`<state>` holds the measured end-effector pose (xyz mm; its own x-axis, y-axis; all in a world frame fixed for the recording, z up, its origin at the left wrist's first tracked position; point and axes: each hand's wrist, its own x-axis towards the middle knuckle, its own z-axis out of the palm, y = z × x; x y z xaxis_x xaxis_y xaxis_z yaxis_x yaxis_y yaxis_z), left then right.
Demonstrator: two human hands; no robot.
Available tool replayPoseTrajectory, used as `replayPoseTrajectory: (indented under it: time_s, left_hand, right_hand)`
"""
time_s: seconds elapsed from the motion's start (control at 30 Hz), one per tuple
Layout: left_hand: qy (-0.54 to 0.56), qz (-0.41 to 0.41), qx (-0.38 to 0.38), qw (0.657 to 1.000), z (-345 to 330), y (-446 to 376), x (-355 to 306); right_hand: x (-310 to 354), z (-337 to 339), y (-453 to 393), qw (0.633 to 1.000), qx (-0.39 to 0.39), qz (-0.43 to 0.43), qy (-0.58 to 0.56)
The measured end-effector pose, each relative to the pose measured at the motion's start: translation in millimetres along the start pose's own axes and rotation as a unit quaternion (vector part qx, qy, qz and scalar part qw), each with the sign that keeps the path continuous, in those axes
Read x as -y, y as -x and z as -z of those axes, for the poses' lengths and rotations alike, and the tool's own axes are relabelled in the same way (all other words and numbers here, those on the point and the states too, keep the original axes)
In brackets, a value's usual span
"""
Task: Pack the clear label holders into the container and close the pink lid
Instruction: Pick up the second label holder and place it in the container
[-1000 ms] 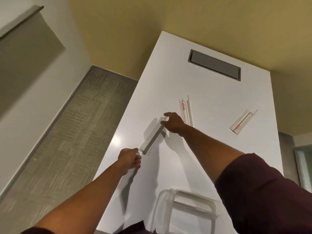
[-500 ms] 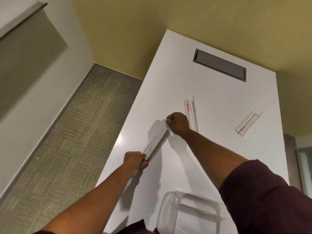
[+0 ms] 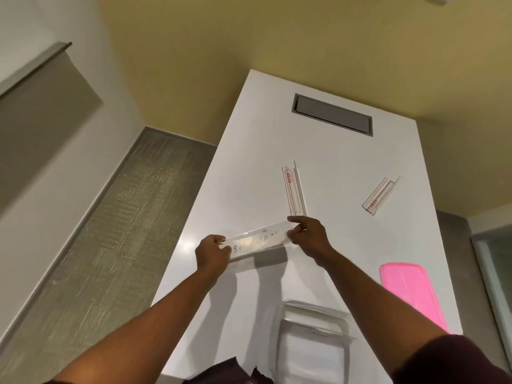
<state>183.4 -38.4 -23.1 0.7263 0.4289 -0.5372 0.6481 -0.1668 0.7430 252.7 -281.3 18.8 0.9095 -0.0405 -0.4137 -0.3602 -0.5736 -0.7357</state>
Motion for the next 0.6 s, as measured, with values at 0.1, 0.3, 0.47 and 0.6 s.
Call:
replayPoseTrajectory:
  time_s: [0.1,0.3,0.47,0.6]
  left_hand:
    - [-0.066,-0.085,0.005,0.994,-4.6,14.3,-6.5]
    - [-0.194,-0.204,0.084,0.956,-14.5,35.4,-24.4]
    - [-0.241,-0.244,0.134,0.93,-26.1,53.4,-33.5]
    - [-0.3,-0.294,0.155,0.894,-32.2,71.8,-32.8]
  right_hand:
    - [-16.7,15.0,21.4,1.0,-0.004,-0.007,-0.015]
    - [-36.9,50.0,56.3,1.0,-0.023,-0.002,-0.018]
    - [-54.9,72.7,78.4,0.999,-0.03,0.026,0.005]
    - [-68.2,86.9,91.2,0.999,-0.014,0.043,0.03]
